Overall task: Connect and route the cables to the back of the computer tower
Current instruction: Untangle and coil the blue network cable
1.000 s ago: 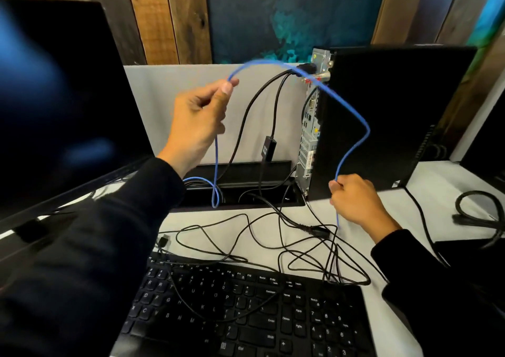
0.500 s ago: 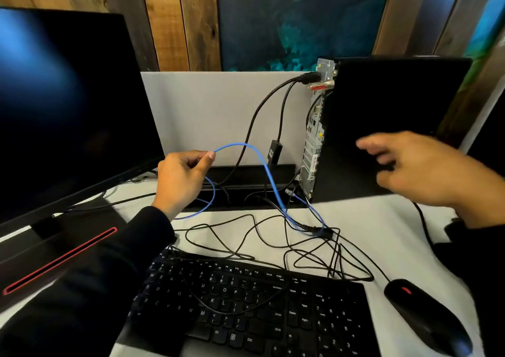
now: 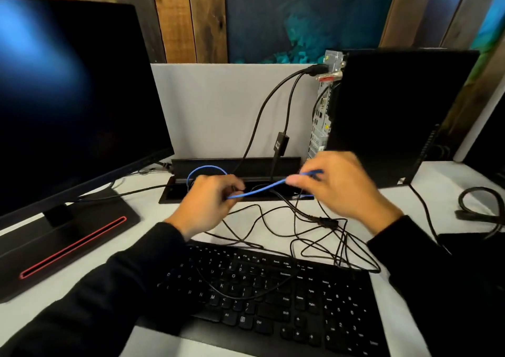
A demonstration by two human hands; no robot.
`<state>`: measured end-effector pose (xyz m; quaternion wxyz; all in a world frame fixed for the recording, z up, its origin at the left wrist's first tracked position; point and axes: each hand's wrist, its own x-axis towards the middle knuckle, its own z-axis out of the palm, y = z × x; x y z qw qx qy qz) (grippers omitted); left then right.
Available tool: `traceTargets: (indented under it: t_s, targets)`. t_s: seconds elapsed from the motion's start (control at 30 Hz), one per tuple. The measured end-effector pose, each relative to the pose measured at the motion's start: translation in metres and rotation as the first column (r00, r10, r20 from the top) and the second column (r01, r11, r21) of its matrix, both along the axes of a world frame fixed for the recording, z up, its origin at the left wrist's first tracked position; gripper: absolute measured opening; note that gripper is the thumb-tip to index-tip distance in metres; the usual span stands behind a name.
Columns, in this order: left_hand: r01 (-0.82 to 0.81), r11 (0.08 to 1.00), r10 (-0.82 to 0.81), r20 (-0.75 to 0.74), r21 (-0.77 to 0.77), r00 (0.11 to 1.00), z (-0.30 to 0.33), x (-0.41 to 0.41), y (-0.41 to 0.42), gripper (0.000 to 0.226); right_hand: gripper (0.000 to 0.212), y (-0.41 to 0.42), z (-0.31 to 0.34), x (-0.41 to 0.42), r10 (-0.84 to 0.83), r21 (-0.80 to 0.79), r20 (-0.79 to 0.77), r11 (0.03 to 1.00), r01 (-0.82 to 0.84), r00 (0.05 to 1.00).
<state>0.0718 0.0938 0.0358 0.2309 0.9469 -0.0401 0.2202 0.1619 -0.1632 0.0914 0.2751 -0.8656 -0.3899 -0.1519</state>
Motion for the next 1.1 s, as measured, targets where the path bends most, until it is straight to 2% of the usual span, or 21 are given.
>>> traceTargets:
  t_s: [0.03, 0.1, 0.13, 0.2, 0.27, 0.3, 0.37, 0.4, 0.43, 0.47, 0.53, 0.6, 0.67, 0.73, 0.8, 0.9, 0.97, 1.1]
  targets:
    - [-0.044, 0.999, 0.044, -0.022, 0.006, 0.999, -0.005, -0.002, 0.016, 0.009, 0.038, -0.009, 0.003, 0.008, -0.039, 0.123, -0.001, 0.992, 0.039, 0.999]
    - [-0.095, 0.995, 0.096, -0.064, 0.009, 0.993, -0.017, -0.007, 0.042, 0.024, 0.048, -0.026, 0.008, 0.024, -0.170, 0.395, -0.020, 0.904, 0.164, 0.985]
    - [-0.096, 0.995, 0.095, -0.081, -0.007, 0.992, -0.021, -0.011, 0.050, 0.031, 0.051, -0.032, 0.009, 0.031, -0.247, 0.481, -0.024, 0.847, 0.228, 0.969]
    - [-0.075, 0.995, 0.069, -0.096, -0.062, 0.993, -0.026, -0.019, 0.051, 0.034, 0.054, -0.043, 0.002, 0.042, -0.374, 0.538, -0.029, 0.775, 0.330, 0.927]
    - [-0.011, 0.993, 0.002, -0.075, -0.117, 0.997, -0.027, -0.026, 0.036, 0.030, 0.052, -0.044, -0.011, 0.048, -0.429, 0.500, -0.003, 0.782, 0.372, 0.904]
    - [0.036, 0.992, -0.043, -0.057, -0.122, 0.997, -0.024, -0.029, 0.023, 0.027, 0.047, -0.043, -0.018, 0.052, -0.455, 0.422, 0.022, 0.811, 0.405, 0.890]
    - [0.113, 0.982, -0.117, -0.012, -0.151, 0.993, -0.018, -0.033, -0.004, 0.022, 0.025, -0.034, -0.031, 0.053, -0.557, 0.140, 0.077, 0.827, 0.544, 0.827]
    - [0.137, 0.973, -0.137, 0.012, -0.186, 0.990, -0.016, -0.034, -0.015, 0.020, 0.025, -0.027, -0.035, 0.047, -0.573, -0.006, 0.122, 0.816, 0.577, 0.811]
    - [0.150, 0.970, -0.146, 0.037, -0.190, 0.989, -0.016, -0.033, -0.023, 0.019, 0.036, -0.019, -0.039, 0.042, -0.525, -0.091, 0.176, 0.834, 0.545, 0.833]
    - [0.154, 0.974, -0.146, 0.056, -0.165, 0.988, -0.016, -0.032, -0.031, 0.019, 0.043, -0.011, -0.041, 0.033, -0.414, -0.113, 0.221, 0.888, 0.445, 0.883]
    - [0.151, 0.982, -0.143, 0.075, -0.112, 0.987, -0.021, -0.029, -0.038, 0.021, 0.047, 0.009, -0.039, 0.009, -0.125, -0.100, 0.244, 0.983, 0.153, 0.962]
    - [0.151, 0.982, -0.139, 0.109, -0.110, 0.984, -0.024, -0.029, -0.042, 0.016, 0.048, 0.027, -0.038, -0.015, 0.123, -0.177, 0.115, 0.979, -0.101, 0.986]
    - [0.136, 0.985, -0.120, 0.156, -0.103, 0.981, -0.022, -0.031, -0.044, 0.011, 0.046, 0.037, -0.035, -0.032, 0.226, -0.264, -0.094, 0.933, -0.243, 0.970]
    - [0.129, 0.987, -0.110, 0.179, -0.099, 0.978, -0.020, -0.029, -0.042, 0.011, 0.042, 0.038, -0.033, -0.034, 0.230, -0.258, -0.202, 0.925, -0.278, 0.952]
    - [0.134, 0.987, -0.120, 0.147, -0.093, 0.982, -0.023, -0.024, -0.031, 0.009, 0.045, 0.035, -0.028, -0.027, 0.233, -0.188, -0.129, 0.949, -0.255, 0.964]
    - [0.110, 0.992, -0.112, -0.033, -0.054, 0.993, -0.038, -0.012, 0.000, 0.014, 0.042, 0.023, -0.013, -0.020, 0.267, 0.113, -0.117, 0.960, -0.254, 0.957]
    - [0.059, 0.997, -0.064, -0.076, -0.057, 0.995, -0.048, -0.007, 0.026, 0.012, 0.037, 0.014, -0.001, -0.015, 0.283, 0.332, -0.148, 0.917, -0.222, 0.948]
    - [-0.038, 0.994, 0.027, -0.103, -0.105, 0.994, -0.055, 0.001, 0.067, 0.018, 0.028, 0.000, 0.005, 0.001, 0.313, 0.524, -0.176, 0.832, -0.180, 0.933]
